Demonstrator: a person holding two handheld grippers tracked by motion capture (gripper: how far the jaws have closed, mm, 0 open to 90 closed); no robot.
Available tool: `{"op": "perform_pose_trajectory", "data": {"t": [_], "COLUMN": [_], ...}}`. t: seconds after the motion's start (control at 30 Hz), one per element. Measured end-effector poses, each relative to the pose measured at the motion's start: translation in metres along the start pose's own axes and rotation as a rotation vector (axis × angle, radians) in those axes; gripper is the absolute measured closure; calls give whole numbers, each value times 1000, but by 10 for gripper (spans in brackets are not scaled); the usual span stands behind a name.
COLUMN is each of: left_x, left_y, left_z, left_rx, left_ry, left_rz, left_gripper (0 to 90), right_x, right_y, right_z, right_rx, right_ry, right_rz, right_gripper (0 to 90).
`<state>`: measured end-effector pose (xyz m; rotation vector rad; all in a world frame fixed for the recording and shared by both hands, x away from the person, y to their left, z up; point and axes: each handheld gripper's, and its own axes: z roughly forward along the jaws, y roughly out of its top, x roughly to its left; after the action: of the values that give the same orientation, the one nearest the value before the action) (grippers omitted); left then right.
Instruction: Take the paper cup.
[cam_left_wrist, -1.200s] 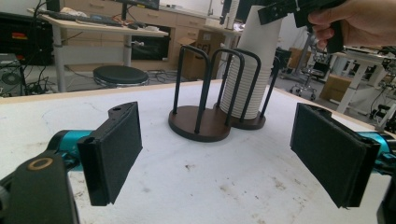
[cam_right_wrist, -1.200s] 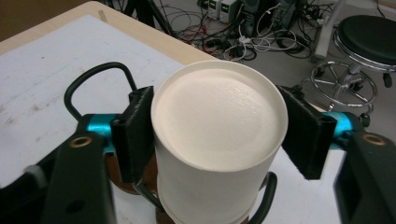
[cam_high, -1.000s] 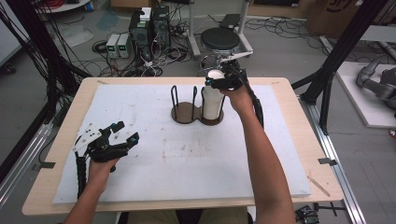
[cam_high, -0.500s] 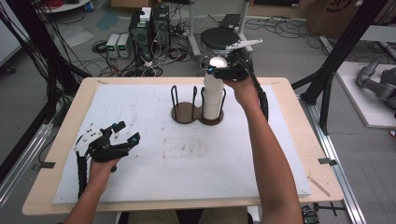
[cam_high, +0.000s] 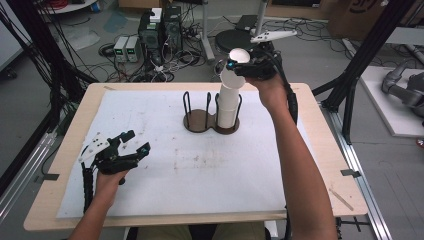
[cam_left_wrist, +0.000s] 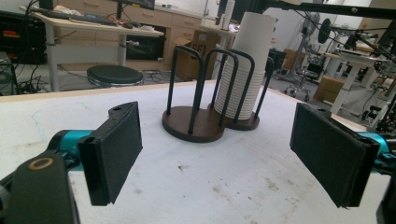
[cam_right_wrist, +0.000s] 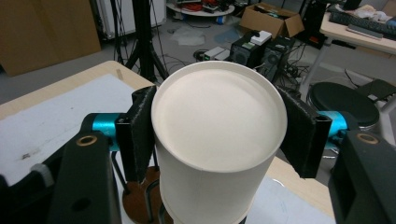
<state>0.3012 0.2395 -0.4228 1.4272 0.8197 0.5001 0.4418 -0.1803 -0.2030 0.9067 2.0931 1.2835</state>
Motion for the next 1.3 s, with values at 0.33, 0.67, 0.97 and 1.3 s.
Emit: {"op": "perform_pose_trajectory", "data": {"t": [0.33, 0.67, 0.97, 1.3], "left_x": [-6, -13, -16, -23], "left_y": [0, 0, -2, 2], "left_z": [1, 6, 4, 6], "left_rx": [-20, -8, 13, -3], "left_ry": [-42, -87, -112, -139], "left_rz": [15, 55, 56, 37], "left_gripper": [153, 137, 140, 121], "right_x": [6, 13, 21, 32], "right_y": [-16, -75, -119, -133], "right_z": [-48, -73, -69, -62], "right_rx": [-16, 24, 56, 69], "right_ry": [8, 45, 76, 124], "right_rz": [-41, -29, -17, -20], "right_gripper": [357, 356, 356, 355]}}
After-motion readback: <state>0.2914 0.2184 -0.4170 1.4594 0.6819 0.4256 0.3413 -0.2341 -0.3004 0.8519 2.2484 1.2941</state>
